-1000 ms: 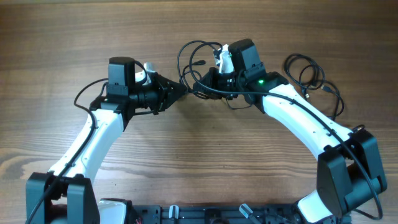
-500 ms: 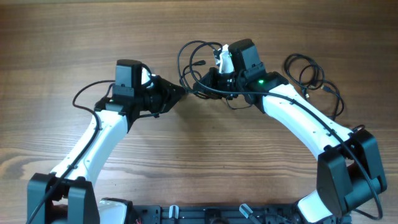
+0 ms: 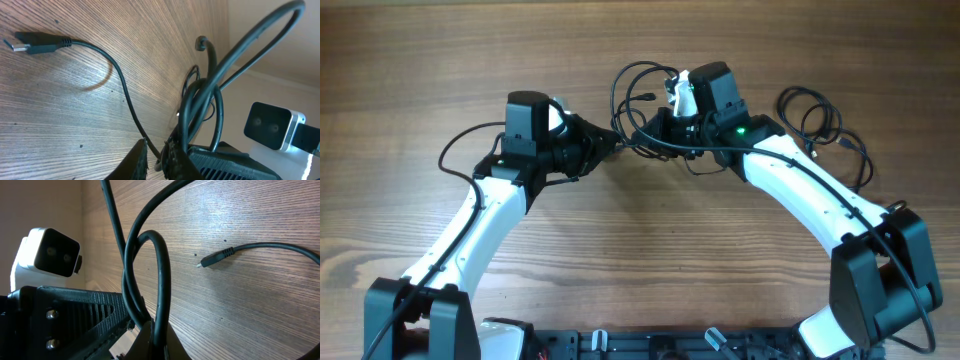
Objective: Untangle cables
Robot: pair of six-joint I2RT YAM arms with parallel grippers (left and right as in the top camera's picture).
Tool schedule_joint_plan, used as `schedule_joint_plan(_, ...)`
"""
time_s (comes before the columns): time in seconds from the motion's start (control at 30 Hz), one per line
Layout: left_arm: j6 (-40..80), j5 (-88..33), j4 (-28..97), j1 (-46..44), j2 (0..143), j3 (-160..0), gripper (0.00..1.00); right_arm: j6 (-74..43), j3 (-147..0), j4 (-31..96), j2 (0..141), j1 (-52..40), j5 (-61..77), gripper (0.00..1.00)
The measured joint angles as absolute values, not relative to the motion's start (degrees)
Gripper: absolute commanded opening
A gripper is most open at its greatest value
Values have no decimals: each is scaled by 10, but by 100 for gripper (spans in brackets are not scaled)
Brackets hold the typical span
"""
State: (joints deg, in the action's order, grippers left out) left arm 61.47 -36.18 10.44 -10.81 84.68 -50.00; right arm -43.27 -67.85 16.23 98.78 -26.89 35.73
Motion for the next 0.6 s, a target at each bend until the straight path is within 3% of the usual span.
schedule_joint_plan(0.07, 616, -358, 104, -108, 847, -500, 24, -433, -678, 162, 988, -269, 357, 4)
schedule_joint_plan(0.27, 620, -359, 102, -108, 847, -500, 4, -433, -679, 162, 988, -269, 357, 4)
schedule_joint_plan(0.6, 622, -403, 106, -108, 847, -500, 4, -430, -678, 163, 988, -269, 357, 4)
